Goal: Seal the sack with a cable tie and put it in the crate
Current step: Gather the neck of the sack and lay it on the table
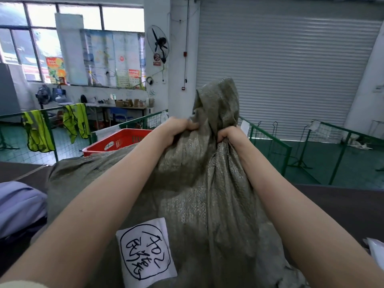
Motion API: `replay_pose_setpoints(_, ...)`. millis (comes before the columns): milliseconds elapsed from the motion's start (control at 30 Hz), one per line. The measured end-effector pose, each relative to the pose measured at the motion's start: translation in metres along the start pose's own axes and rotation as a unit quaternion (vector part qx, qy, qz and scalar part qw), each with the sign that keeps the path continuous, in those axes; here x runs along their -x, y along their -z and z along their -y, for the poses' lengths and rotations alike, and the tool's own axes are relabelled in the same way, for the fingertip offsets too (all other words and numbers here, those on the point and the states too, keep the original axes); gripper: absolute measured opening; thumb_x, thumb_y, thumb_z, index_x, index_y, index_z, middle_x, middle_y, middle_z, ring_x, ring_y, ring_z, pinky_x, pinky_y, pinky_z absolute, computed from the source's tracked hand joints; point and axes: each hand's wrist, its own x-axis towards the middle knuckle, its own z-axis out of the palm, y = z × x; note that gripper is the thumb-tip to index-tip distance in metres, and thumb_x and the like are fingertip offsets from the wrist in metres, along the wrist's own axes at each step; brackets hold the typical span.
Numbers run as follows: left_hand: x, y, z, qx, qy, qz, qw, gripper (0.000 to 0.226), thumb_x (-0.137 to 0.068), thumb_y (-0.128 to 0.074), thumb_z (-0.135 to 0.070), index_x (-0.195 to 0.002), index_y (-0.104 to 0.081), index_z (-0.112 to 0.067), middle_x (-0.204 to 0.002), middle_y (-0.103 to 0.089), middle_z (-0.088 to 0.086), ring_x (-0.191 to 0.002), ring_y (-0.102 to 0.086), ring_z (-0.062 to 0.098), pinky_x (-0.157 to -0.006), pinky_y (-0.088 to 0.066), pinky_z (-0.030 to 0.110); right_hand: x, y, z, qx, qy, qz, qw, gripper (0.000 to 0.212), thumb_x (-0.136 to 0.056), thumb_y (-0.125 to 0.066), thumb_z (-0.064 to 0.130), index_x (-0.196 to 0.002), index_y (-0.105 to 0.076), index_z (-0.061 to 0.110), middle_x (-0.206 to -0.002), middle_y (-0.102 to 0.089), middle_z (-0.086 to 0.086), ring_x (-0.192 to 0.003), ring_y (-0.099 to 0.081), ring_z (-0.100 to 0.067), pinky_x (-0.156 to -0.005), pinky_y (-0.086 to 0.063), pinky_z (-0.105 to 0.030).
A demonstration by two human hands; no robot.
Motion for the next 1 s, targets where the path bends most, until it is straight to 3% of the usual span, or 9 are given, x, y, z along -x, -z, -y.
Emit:
replay_pose_setpoints(133,-0.002,0.006,-0.006,0.046,-0.143,-0.115,0.982,0.029,-0.084,-0.063,-0.009,-0.113,-0.062,-0.004,-0.103,-0.066,0.011,-0.083,-0.06,0.019,-0.069,-0.049,0.025,0.013,0.008,0.006,0.076,-0.042,0.067,0.994,0.02,-0.079,-0.049,-0.007,-0.066,-0.059,0.005,-0.023,-0.049,0.006,-0.03,-0.052,-0.011,-0.035,-0.038,-0.013)
replay_pose_setpoints(267,0.003,-0.001,-0.018,0.04,-0.184,-0.146,0.971,0.014,-0.079,-0.063,-0.005,-0.082,-0.062,-0.018,-0.095,-0.067,0.008,-0.095,-0.062,0.024,-0.089,-0.051,0.038,0.022,0.007,0.009,0.029,-0.092,0.188,0.977,0.03,-0.081,-0.048,0.002,-0.061,-0.069,0.006,-0.049,-0.068,-0.006,-0.044,-0.064,-0.018,-0.05,-0.054,-0.019)
replay_pose_setpoints(367,0.01,-0.012,-0.038,0.124,-0.187,-0.093,0.97,0.027,-0.075,-0.054,0.007,-0.071,-0.052,-0.019,-0.08,-0.057,0.002,-0.084,-0.055,0.02,-0.074,-0.048,0.031,0.028,0.001,0.009,0.049,-0.095,0.273,0.956,0.011,-0.083,-0.058,0.012,-0.086,-0.068,0.008,-0.07,-0.075,-0.004,-0.063,-0.07,-0.018,-0.07,-0.058,-0.029)
replay_pose_setpoints(500,0.02,-0.032,-0.055,0.02,-0.234,0.044,0.971,0.017,-0.071,-0.06,-0.007,-0.065,-0.056,-0.023,-0.074,-0.06,-0.008,-0.08,-0.056,0.01,-0.068,-0.044,0.022,0.027,-0.016,0.006,0.011,-0.036,0.275,0.961,0.022,-0.079,-0.068,0.021,-0.099,-0.068,0.012,-0.087,-0.076,0.002,-0.079,-0.071,-0.012,-0.08,-0.057,-0.026)
replay_pose_setpoints(600,0.029,-0.038,-0.056,-0.097,-0.235,0.153,0.955,0.02,-0.08,-0.06,-0.009,-0.066,-0.058,-0.023,-0.076,-0.06,-0.008,-0.076,-0.054,0.005,-0.068,-0.041,0.018,0.022,-0.021,-0.004,0.006,0.067,0.206,0.976,0.03,-0.075,-0.072,0.025,-0.104,-0.068,0.02,-0.11,-0.071,0.001,-0.107,-0.063,-0.013,-0.101,-0.044,-0.031)
replay_pose_setpoints(667,0.028,-0.037,-0.055,-0.119,-0.247,0.117,0.954,0.02,-0.084,-0.059,-0.012,-0.068,-0.058,-0.024,-0.077,-0.058,-0.008,-0.074,-0.052,0.003,-0.067,-0.04,0.015,0.021,-0.022,-0.016,-0.025,0.068,0.167,0.983,0.033,-0.068,-0.072,0.025,-0.101,-0.07,0.022,-0.114,-0.07,-0.002,-0.111,-0.062,-0.017,-0.105,-0.042,-0.036)
replay_pose_setpoints(800,0.016,-0.022,-0.05,-0.073,-0.261,-0.016,0.963,0.002,-0.087,-0.055,-0.018,-0.087,-0.057,-0.019,-0.08,-0.056,-0.005,-0.077,-0.057,0.013,-0.073,-0.048,0.027,0.019,-0.024,-0.021,-0.037,0.001,0.127,0.991,0.033,-0.057,-0.067,0.024,-0.088,-0.071,0.013,-0.099,-0.073,-0.012,-0.096,-0.067,-0.028,-0.096,-0.051,-0.04)
replay_pose_setpoints(900,0.008,0.0,-0.042,-0.182,-0.23,-0.123,0.948,0.027,-0.088,-0.051,-0.027,-0.11,-0.054,-0.012,-0.099,-0.059,0.003,-0.1,-0.055,0.024,-0.086,-0.043,0.034,0.017,-0.02,-0.014,-0.054,-0.044,0.115,0.991,0.014,-0.073,-0.049,0.008,-0.072,-0.063,0.005,-0.058,-0.07,-0.007,-0.053,-0.066,-0.019,-0.058,-0.054,-0.02)
replay_pose_setpoints(1000,0.014,0.013,-0.031,-0.336,-0.072,-0.043,0.938,0.055,-0.094,-0.038,-0.045,-0.134,-0.042,-0.007,-0.137,-0.046,0.014,-0.122,-0.047,0.031,-0.093,-0.038,0.034,0.016,-0.022,-0.015,-0.084,-0.051,0.094,0.991,0.015,-0.062,-0.046,0.006,-0.07,-0.059,0.003,-0.051,-0.066,-0.006,-0.047,-0.062,-0.019,-0.05,-0.051,-0.019)
